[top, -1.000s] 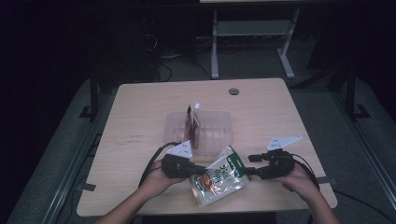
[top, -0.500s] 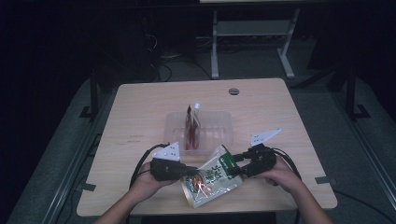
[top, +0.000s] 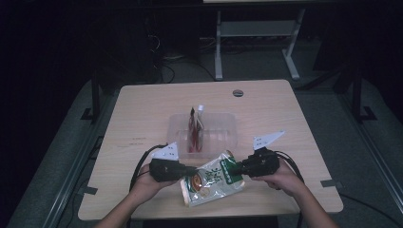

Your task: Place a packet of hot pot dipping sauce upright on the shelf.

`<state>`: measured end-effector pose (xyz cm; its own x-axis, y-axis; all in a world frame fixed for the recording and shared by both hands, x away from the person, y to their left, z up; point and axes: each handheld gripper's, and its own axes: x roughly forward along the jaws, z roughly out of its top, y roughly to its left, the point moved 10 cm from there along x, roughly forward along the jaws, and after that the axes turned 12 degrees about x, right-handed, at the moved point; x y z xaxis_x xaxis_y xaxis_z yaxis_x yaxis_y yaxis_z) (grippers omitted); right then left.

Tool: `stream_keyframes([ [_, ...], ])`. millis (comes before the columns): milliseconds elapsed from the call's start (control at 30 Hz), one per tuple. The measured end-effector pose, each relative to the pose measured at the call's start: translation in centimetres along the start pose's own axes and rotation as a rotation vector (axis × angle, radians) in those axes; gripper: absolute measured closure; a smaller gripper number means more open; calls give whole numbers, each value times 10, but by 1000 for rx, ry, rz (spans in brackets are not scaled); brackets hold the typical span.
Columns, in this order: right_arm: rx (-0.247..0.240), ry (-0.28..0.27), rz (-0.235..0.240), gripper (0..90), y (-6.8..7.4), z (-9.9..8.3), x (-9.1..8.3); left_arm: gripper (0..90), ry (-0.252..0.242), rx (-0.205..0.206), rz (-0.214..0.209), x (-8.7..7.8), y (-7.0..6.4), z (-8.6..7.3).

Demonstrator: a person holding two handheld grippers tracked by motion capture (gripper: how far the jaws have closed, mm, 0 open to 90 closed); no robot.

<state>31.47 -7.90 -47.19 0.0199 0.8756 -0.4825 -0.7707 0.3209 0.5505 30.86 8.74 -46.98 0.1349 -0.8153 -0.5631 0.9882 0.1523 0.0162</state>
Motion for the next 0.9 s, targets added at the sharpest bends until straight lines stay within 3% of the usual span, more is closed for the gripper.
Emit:
stream_keyframes([
  [367,-76,44,24,897,11,2,10,900,-9,-6,31,-5,5,-4],
  [667,-99,13,94,900,24,11,11,885,-28,-31,56,-8,13,-6],
  [900,-98,-17,117,900,28,15,8,670,-41,-45,69,-9,16,-5],
])
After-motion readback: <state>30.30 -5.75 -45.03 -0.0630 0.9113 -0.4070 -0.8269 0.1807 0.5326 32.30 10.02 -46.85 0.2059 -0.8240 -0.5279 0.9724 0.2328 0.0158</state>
